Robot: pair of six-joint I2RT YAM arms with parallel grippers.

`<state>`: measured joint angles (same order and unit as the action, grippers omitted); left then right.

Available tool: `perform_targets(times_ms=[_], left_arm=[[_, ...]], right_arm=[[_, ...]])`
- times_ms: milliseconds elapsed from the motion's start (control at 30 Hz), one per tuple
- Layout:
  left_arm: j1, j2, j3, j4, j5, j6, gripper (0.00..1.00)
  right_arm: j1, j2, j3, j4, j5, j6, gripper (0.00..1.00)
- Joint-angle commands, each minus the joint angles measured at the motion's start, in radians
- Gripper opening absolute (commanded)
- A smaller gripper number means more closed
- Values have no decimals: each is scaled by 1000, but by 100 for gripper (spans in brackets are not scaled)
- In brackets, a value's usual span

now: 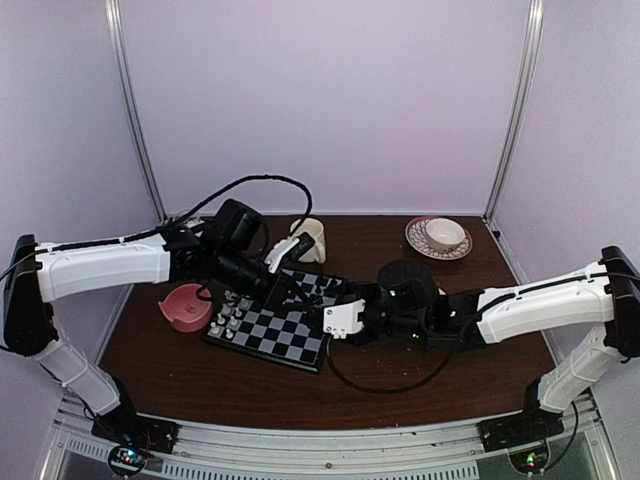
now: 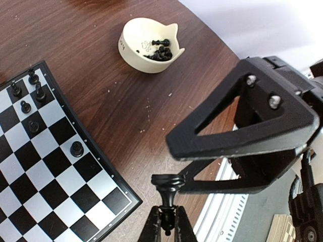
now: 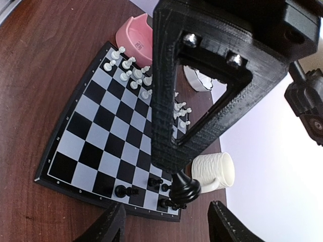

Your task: Set up the chess pieces on the board

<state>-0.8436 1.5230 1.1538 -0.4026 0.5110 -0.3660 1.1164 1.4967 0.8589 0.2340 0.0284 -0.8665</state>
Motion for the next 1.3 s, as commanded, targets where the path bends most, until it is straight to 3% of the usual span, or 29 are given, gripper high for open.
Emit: perform_targets(times_ms=[0,600,1000,1067,1200,1267], left_arm=[[8,35,63,-89,-19,28,0],[8,85,127,-177,45,42,0],[8,85,131,-191,38,48,0],[8,71,119,-173,33,49,8],[8,2,61,-113,3,47,37],[8,-47,24,-69,-23,48,45]], right_arm=[[25,-23,17,-49,89,-82,57],[63,95,140,-127,133,-122,40],[67,129,162,-150,148,-122,11],[67,132,164,-151,142,-106,9],[63,126,160,-139,110,-59,7],[56,118,150,-125,79,-26,7]])
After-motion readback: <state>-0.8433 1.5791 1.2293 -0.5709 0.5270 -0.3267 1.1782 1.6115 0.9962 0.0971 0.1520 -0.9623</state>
